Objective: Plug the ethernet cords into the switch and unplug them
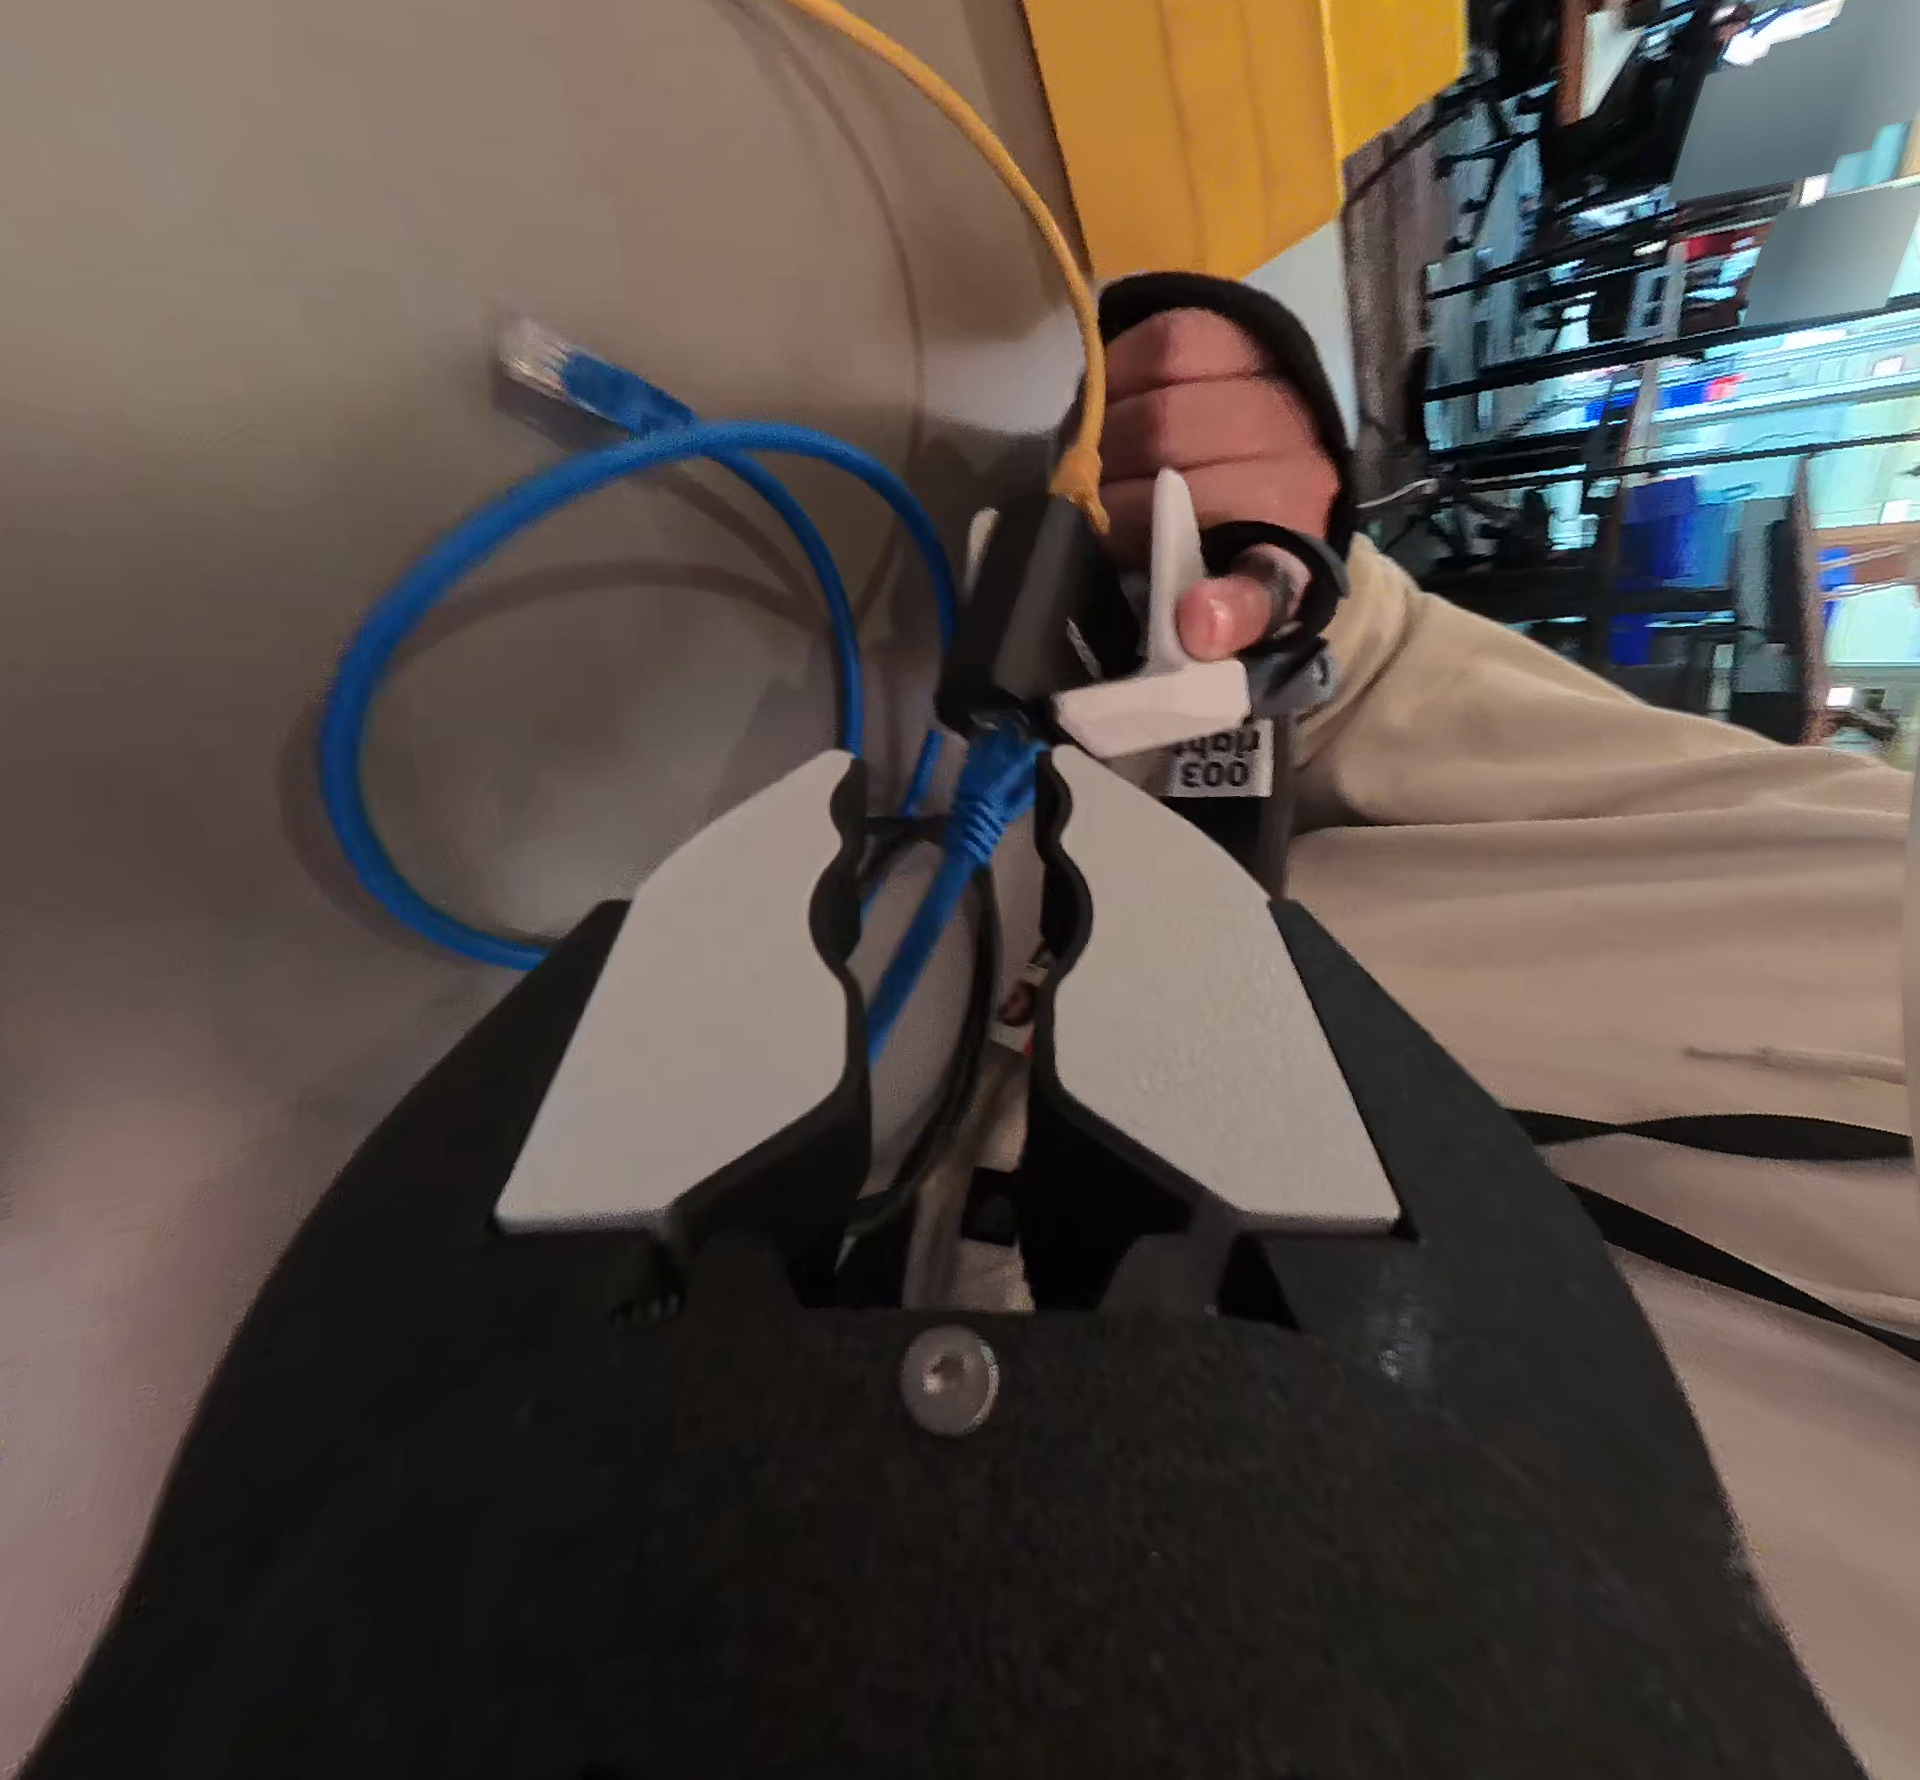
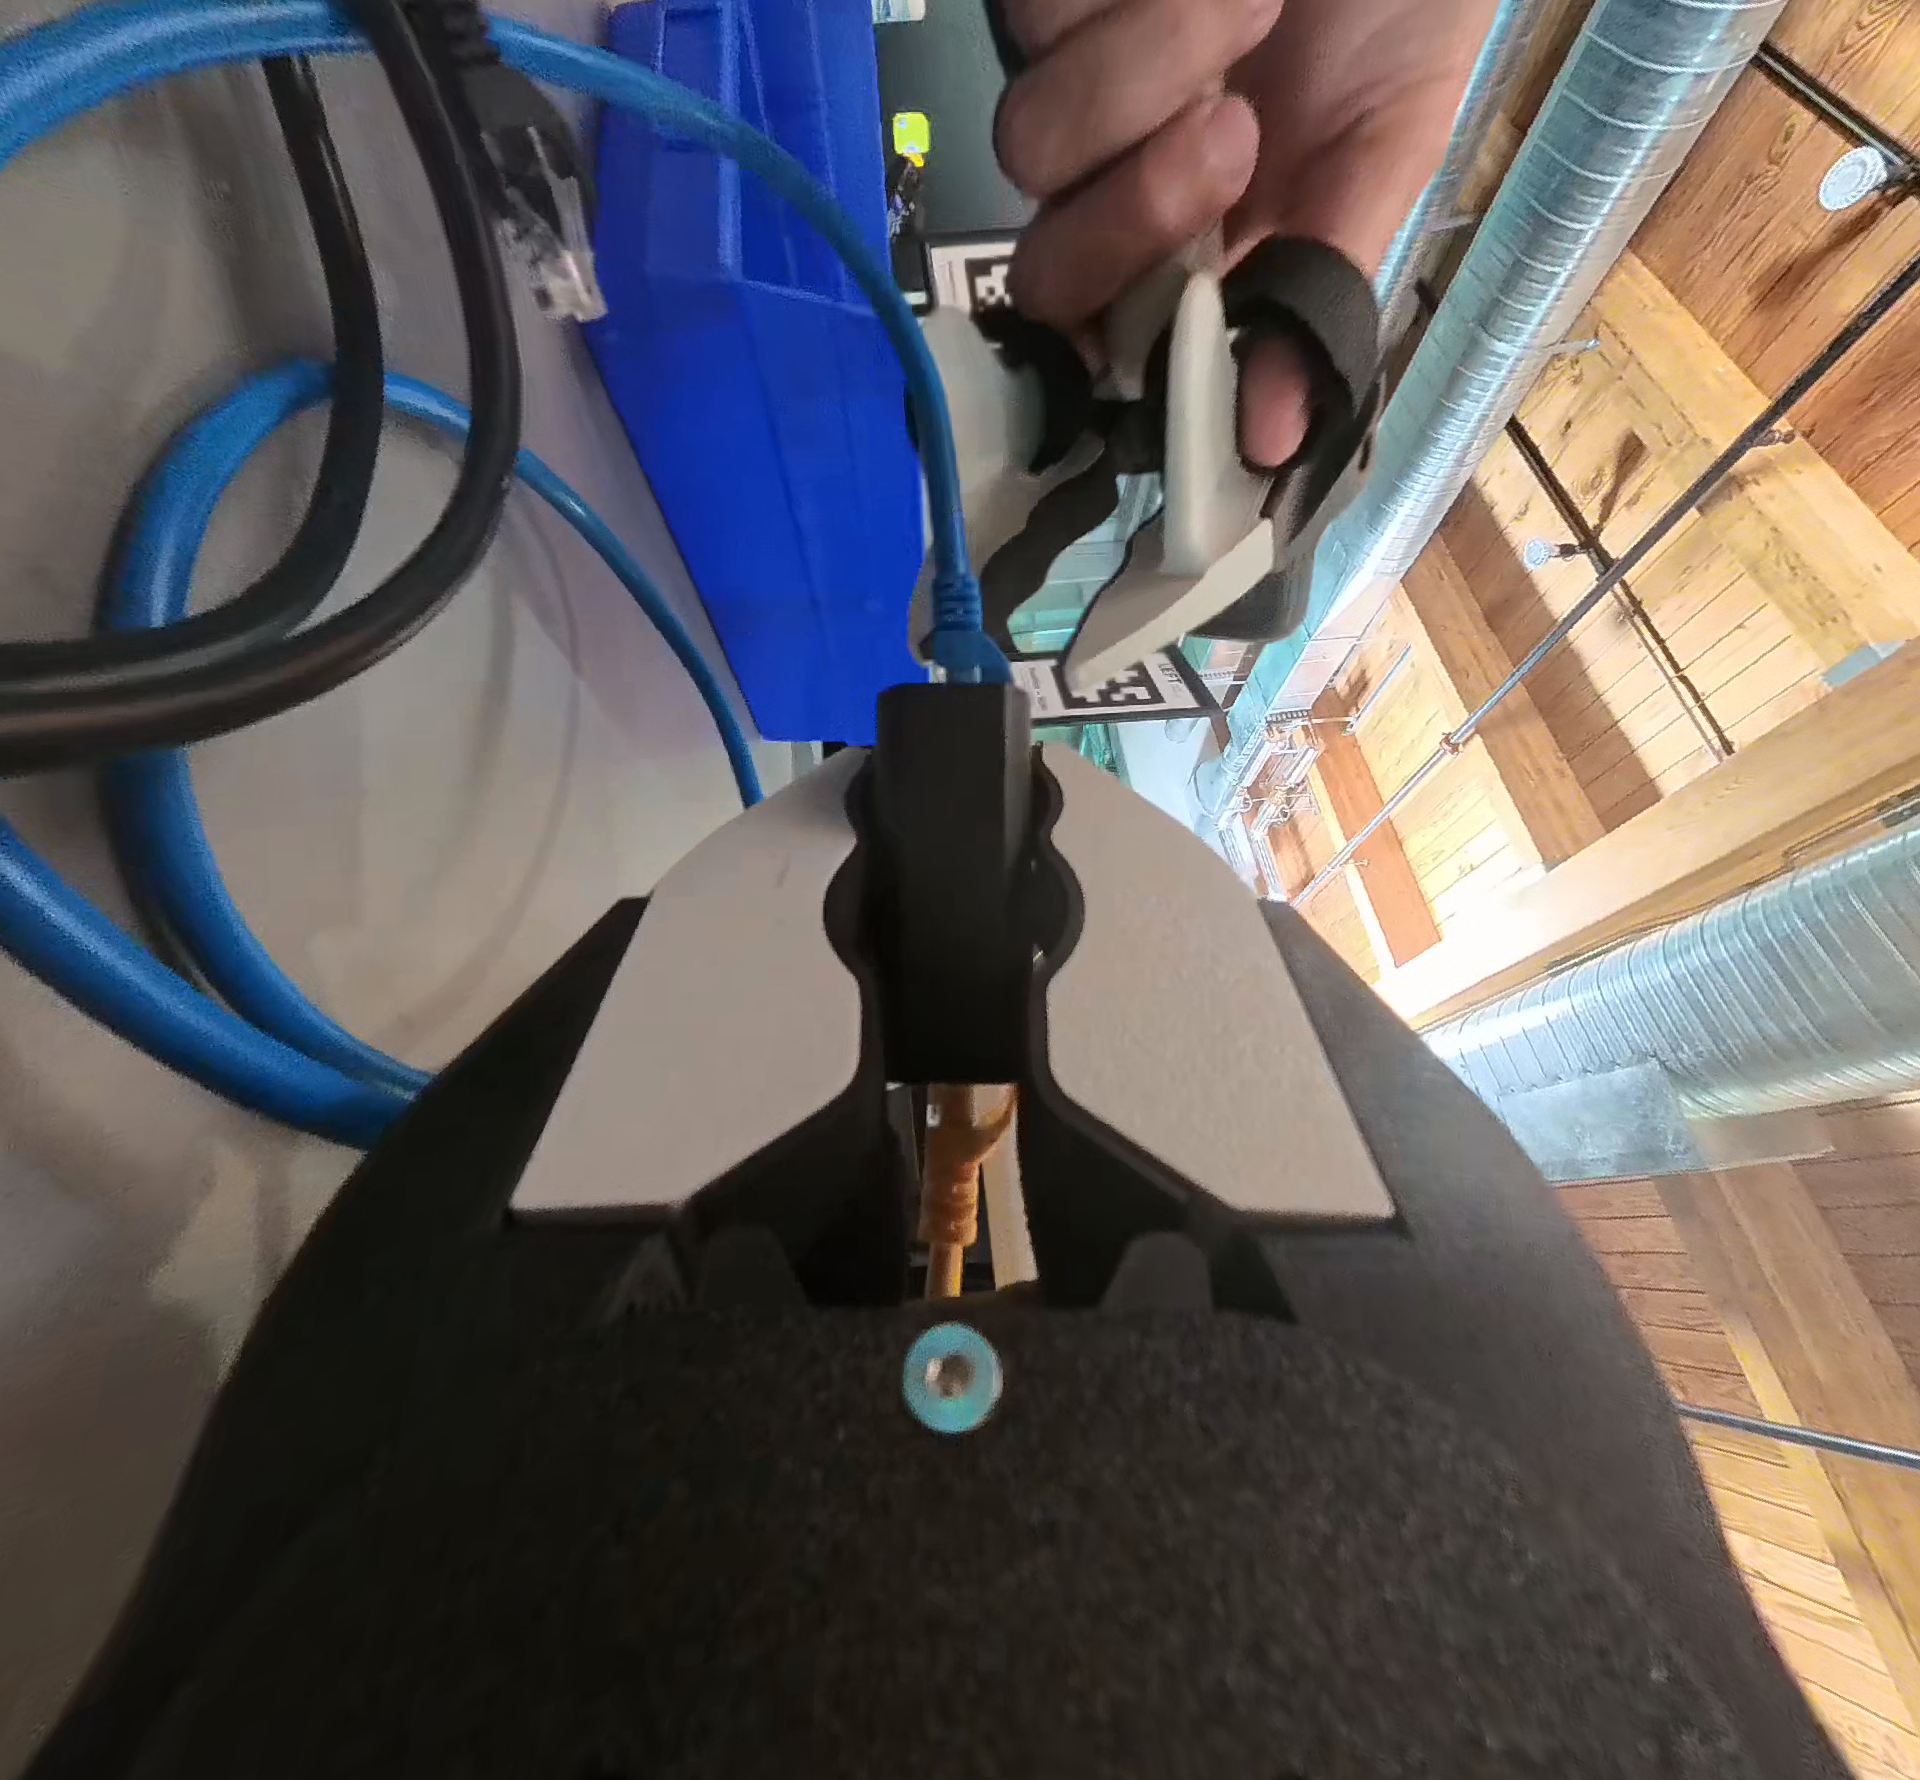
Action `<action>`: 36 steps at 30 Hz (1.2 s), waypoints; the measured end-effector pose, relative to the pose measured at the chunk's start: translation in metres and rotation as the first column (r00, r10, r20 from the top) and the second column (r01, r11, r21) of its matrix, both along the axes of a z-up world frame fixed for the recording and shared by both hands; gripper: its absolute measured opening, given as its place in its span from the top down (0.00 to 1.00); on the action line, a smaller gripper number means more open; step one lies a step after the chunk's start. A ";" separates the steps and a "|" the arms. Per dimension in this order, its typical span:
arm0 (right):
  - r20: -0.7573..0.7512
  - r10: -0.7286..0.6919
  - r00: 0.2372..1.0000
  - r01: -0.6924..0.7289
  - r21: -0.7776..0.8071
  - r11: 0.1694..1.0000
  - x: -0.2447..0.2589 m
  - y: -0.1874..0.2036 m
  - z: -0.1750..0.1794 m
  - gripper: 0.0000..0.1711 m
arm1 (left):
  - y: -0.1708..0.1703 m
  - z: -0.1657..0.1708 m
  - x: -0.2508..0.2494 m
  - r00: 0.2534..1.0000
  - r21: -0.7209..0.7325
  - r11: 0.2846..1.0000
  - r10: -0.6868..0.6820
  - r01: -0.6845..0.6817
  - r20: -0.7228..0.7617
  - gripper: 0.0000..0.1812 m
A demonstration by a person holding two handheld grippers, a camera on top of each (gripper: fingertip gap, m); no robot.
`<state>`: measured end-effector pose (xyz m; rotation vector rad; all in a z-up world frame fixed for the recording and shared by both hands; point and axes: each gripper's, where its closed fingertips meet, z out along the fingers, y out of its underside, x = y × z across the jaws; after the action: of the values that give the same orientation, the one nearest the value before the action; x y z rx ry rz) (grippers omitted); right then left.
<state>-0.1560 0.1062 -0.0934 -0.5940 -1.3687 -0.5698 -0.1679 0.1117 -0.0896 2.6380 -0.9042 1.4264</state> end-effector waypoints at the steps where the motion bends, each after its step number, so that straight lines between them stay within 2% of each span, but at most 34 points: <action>1: -0.008 0.006 1.000 -0.006 -0.006 1.000 0.000 -0.001 0.001 0.85 | 0.005 0.000 -0.001 1.000 0.026 1.000 -0.009 0.009 -0.019 0.83; 3: -0.020 0.011 1.000 -0.011 -0.001 1.000 0.000 -0.002 0.004 0.85 | 0.002 -0.005 0.000 0.995 0.008 0.996 -0.092 0.092 -0.037 0.83; 6: -0.021 0.026 0.999 -0.026 -0.004 1.000 0.000 -0.005 0.005 0.85 | -0.022 -0.006 0.007 0.971 -0.146 0.960 -0.236 0.239 0.044 0.83; 11: -0.020 0.026 0.999 -0.027 -0.009 1.000 0.001 -0.004 0.005 0.85 | -0.024 -0.004 0.014 0.959 -0.242 0.932 -0.237 0.270 0.158 0.86; 13: -0.010 0.019 1.000 -0.019 -0.019 1.000 0.001 -0.002 0.002 0.85 | -0.024 -0.003 0.016 0.957 -0.273 0.926 -0.211 0.261 0.199 0.91; 21: -0.011 -0.031 0.999 0.030 -0.044 0.999 0.005 0.008 -0.003 0.85 | -0.014 -0.010 0.019 0.974 -0.192 0.963 -0.161 0.191 0.160 0.92; 28: -0.025 -0.011 1.000 0.009 -0.061 0.998 0.002 0.006 -0.006 0.85 | -0.021 -0.014 0.014 0.965 -0.051 0.965 -0.254 0.258 0.073 0.94; 36: -0.026 -0.013 1.000 0.011 -0.074 0.997 0.004 0.009 -0.008 0.85 | -0.022 -0.015 0.013 0.963 -0.038 0.964 -0.260 0.263 0.076 0.94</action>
<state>-0.1524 0.1153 -0.1009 -0.6681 -1.3668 -0.5211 -0.1546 0.0897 -0.1046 2.3398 -1.1594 1.4617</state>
